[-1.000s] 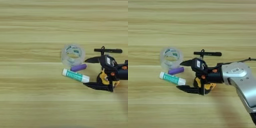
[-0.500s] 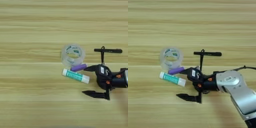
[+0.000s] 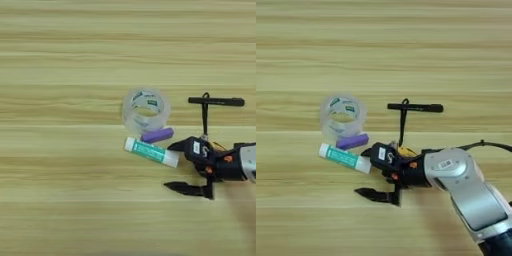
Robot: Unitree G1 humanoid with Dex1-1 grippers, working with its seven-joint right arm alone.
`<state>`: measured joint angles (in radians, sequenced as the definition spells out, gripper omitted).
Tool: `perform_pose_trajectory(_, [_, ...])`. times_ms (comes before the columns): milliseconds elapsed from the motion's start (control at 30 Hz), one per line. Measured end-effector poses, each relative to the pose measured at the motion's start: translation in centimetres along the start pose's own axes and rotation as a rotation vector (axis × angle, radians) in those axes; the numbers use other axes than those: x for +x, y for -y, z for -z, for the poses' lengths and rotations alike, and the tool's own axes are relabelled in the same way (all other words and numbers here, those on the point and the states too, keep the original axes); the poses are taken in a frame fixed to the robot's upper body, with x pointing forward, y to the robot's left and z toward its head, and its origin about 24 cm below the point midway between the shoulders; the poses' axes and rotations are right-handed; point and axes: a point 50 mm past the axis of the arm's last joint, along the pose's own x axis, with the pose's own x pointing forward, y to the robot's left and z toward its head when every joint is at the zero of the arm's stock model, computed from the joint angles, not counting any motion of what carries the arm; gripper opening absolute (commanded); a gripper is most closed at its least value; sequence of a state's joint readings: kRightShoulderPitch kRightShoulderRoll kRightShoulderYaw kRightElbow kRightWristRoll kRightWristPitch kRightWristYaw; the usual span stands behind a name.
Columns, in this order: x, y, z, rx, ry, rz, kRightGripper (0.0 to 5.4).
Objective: Move the objects on the table
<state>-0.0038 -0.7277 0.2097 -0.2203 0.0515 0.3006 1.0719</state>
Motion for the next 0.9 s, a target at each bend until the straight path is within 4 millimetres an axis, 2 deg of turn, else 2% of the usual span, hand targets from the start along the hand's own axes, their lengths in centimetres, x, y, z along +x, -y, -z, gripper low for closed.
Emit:
perform_pose_trajectory(733, [1.4, 1.2, -0.4, -0.041, 0.022, 0.060, 1.78])
perform_pose_trajectory(900, [1.4, 1.3, -0.4, -0.046, 0.024, 0.062, 1.70])
